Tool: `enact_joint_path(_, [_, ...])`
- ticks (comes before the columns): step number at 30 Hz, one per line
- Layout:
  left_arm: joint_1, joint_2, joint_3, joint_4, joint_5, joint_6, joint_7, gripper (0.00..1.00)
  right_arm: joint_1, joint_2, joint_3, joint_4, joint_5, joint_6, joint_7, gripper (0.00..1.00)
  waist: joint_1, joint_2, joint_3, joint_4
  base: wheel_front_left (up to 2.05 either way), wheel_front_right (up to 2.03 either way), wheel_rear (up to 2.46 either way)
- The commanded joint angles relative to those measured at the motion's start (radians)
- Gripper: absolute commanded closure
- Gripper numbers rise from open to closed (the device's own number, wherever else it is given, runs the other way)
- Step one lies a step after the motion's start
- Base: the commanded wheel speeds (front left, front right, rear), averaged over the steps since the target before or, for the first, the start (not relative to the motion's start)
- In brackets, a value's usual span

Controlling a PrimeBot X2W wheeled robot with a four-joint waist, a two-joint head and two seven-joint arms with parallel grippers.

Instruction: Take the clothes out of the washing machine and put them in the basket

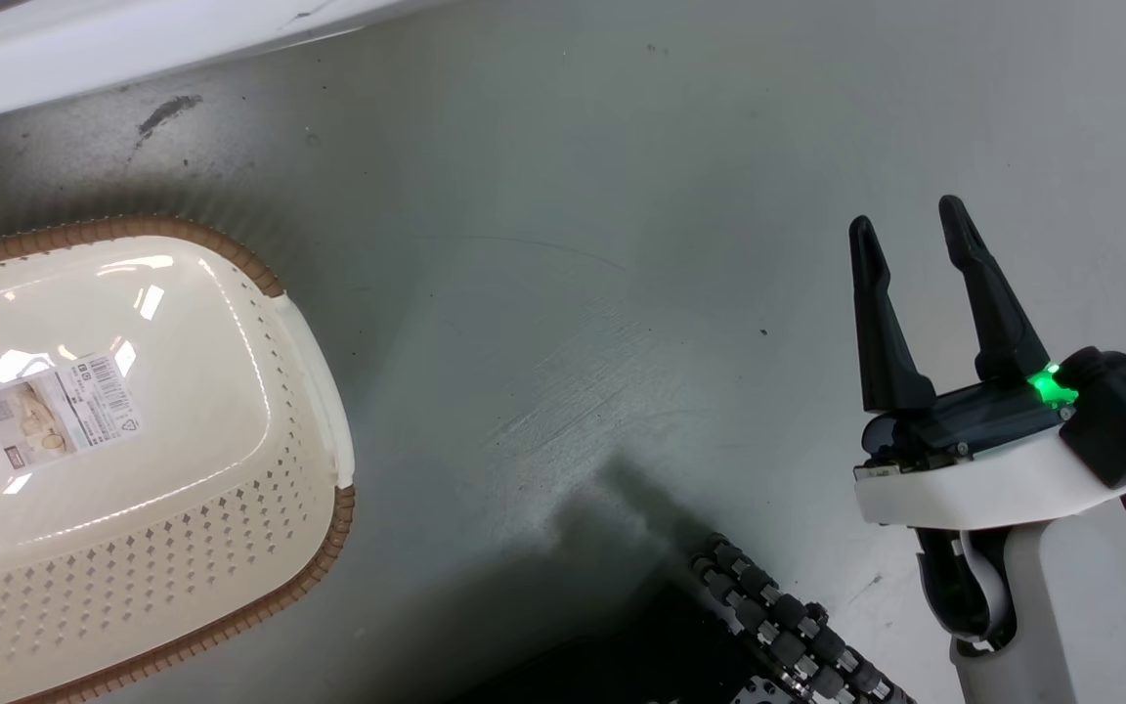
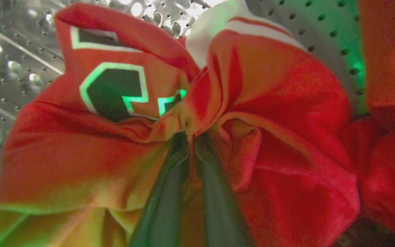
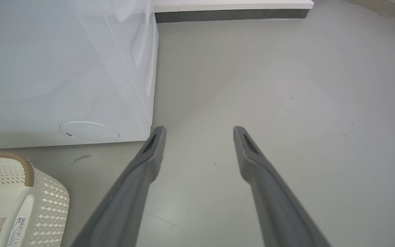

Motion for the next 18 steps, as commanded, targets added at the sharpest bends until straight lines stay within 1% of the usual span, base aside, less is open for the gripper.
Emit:
enact_joint_path(1, [0.02, 0.017, -0.006, 0.02, -0.004, 0.001, -0.015, 1.0, -0.021, 0.001, -0.001, 0.0, -0.007, -0.001, -0.002, 0.0, 0.0001, 0.0, -0.005, 0.0, 0.0, 0.0, 0.0])
enact_joint_path(5, [0.018, -0.001, 0.005, 0.021, -0.009, 0.005, -0.119, 1.0, -0.027, 0.001, -0.02, 0.003, -0.017, -0.001, -0.002, 0.0, 0.0001, 0.0, -0.03, 0.013, 0.0, 0.0, 0.0])
enact_joint_path(10, [0.064, -0.026, 0.011, 0.053, -0.025, 0.006, -0.27, 1.0, -0.03, 0.001, -0.057, 0.007, -0.036, -0.001, -0.002, 0.0, 0.0001, 0.0, -0.079, 0.045, 0.0, 0.0, 0.0])
enact_joint_path(15, [0.149, -0.072, 0.008, 0.094, -0.038, 0.02, -0.454, 1.0, -0.026, 0.001, -0.096, 0.016, -0.072, -0.001, -0.002, 0.0, 0.0001, 0.0, -0.156, 0.092, 0.0, 0.0, 0.0])
enact_joint_path(18, [0.209, -0.112, 0.013, 0.115, -0.051, 0.035, -0.583, 1.0, -0.018, 0.0, -0.119, 0.022, -0.092, -0.001, -0.002, 0.0, 0.0001, 0.0, -0.21, 0.123, 0.0, 0.0, 0.0])
